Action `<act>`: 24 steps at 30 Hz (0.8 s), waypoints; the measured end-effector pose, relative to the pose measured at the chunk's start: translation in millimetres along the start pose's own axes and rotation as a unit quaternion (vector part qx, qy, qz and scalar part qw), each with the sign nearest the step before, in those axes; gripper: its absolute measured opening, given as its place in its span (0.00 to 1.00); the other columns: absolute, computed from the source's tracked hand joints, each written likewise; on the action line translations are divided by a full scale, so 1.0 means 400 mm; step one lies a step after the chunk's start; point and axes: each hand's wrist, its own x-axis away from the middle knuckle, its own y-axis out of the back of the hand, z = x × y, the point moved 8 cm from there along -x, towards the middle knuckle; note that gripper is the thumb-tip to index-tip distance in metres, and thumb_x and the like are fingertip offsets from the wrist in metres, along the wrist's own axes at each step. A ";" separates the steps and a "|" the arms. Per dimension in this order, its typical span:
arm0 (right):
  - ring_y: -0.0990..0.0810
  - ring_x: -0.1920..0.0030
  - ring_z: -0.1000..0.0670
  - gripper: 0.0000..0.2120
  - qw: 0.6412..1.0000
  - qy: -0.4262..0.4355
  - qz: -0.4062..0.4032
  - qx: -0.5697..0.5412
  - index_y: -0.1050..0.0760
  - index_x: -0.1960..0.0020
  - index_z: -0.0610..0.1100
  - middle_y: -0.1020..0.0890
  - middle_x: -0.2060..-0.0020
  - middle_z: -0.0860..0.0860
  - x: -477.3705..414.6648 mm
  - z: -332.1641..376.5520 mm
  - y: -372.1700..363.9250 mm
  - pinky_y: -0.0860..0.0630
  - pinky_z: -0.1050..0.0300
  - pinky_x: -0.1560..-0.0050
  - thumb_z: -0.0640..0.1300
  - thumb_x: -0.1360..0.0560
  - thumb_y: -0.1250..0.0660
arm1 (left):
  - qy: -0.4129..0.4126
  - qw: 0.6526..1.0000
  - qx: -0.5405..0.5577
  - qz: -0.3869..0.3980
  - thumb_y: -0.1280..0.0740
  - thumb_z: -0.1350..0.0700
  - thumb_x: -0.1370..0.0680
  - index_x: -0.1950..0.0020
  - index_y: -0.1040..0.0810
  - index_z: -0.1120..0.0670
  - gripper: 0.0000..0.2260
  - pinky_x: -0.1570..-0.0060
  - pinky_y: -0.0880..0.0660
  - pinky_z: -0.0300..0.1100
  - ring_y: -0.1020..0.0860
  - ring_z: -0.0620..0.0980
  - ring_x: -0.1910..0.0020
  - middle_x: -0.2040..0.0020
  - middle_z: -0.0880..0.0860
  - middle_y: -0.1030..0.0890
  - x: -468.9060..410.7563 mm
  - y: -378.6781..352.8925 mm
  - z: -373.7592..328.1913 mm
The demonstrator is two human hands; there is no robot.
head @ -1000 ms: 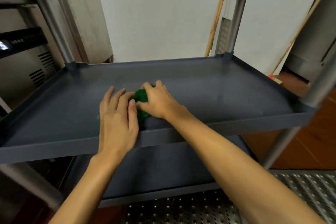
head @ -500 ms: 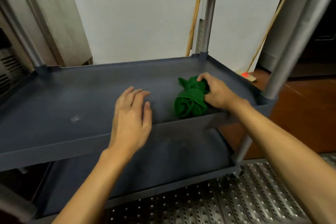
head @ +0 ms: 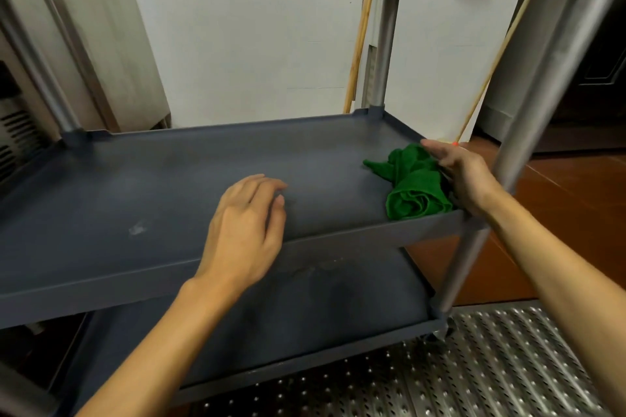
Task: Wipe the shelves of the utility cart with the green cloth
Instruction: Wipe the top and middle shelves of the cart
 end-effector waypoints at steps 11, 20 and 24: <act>0.29 0.35 0.42 0.33 0.906 0.072 0.023 0.417 0.31 0.30 0.52 0.30 0.36 0.43 -0.040 -0.013 -0.113 0.31 0.48 0.32 0.50 0.32 0.23 | 0.155 0.981 -0.100 -0.059 0.44 0.46 0.19 0.38 0.23 0.52 0.17 0.40 0.31 0.54 0.24 0.59 0.43 0.44 0.58 0.19 0.110 0.294 0.317; 0.28 0.37 0.43 0.17 0.914 0.099 0.054 0.390 0.23 0.45 0.52 0.31 0.42 0.45 -0.040 -0.008 -0.356 0.32 0.52 0.32 0.45 0.32 0.25 | 0.289 0.946 -0.120 -0.085 0.49 0.38 0.20 0.30 0.32 0.47 0.23 0.45 0.26 0.60 0.24 0.64 0.38 0.35 0.57 0.21 0.175 0.298 0.445; 0.30 0.37 0.41 0.15 0.907 0.122 0.108 0.387 0.26 0.47 0.56 0.34 0.40 0.46 -0.015 -0.001 -0.572 0.34 0.50 0.30 0.46 0.31 0.27 | 0.279 0.949 -0.092 -0.116 0.49 0.40 0.19 0.31 0.32 0.46 0.20 0.46 0.25 0.58 0.22 0.62 0.39 0.37 0.57 0.20 0.180 0.297 0.460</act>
